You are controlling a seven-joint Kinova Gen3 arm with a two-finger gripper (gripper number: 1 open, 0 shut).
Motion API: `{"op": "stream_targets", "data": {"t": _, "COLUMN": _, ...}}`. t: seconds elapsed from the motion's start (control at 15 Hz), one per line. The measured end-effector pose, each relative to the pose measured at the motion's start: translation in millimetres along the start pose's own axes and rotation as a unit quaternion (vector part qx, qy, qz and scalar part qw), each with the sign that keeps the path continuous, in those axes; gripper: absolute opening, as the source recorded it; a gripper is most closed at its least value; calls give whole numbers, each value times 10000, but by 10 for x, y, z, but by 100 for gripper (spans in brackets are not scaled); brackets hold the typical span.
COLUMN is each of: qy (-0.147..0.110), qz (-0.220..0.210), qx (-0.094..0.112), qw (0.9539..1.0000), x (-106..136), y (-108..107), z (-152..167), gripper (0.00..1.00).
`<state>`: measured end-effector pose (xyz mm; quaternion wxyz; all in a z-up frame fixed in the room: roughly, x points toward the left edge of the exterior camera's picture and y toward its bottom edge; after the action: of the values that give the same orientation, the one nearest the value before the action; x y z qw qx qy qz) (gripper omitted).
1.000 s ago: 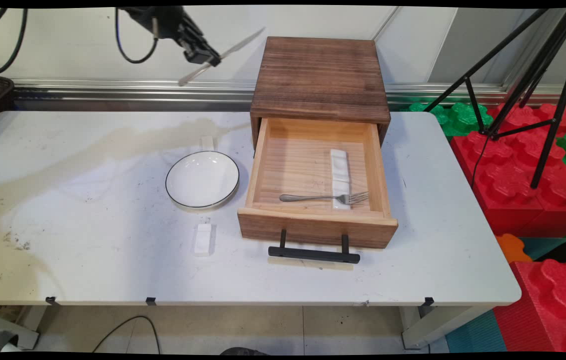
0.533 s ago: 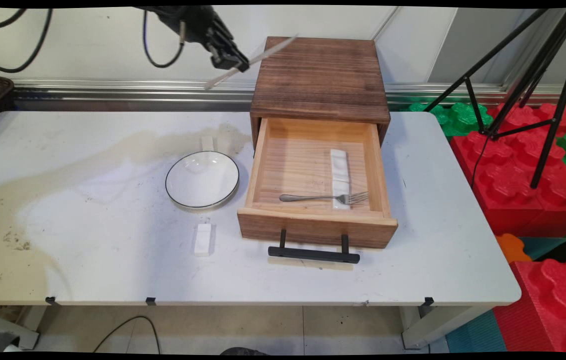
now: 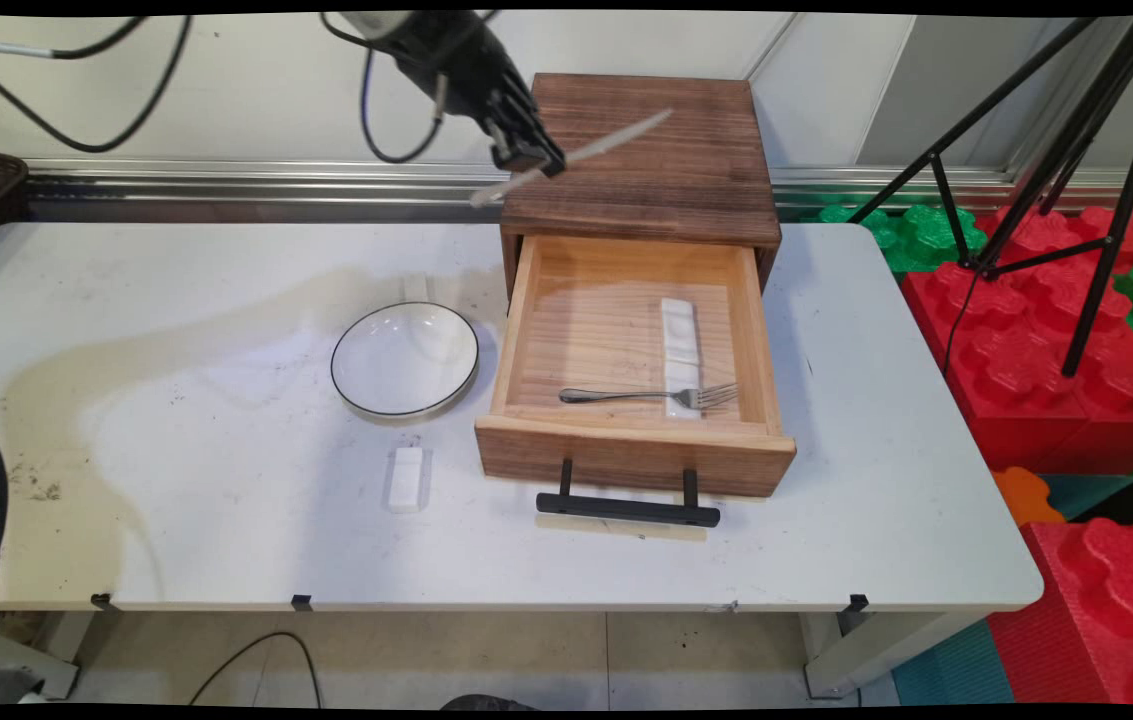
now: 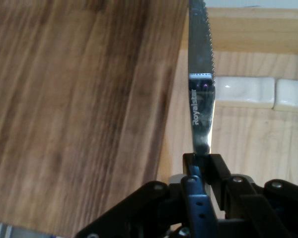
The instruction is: Place the picked object into the drawer
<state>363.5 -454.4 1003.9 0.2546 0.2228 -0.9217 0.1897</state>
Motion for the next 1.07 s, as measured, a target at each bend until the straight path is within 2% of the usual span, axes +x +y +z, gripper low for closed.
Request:
{"op": "stream_targets", "data": {"t": 0.53, "qy": -126, "qz": 170, "qx": -343, "qw": 9992, "x": 298, "y": 177, "z": 563, "gripper": 0}}
{"op": "stream_targets", "data": {"t": 1.07, "qy": -295, "qz": 241, "qx": -652, "qw": 9971, "x": 347, "y": 368, "z": 992, "gripper": 0}}
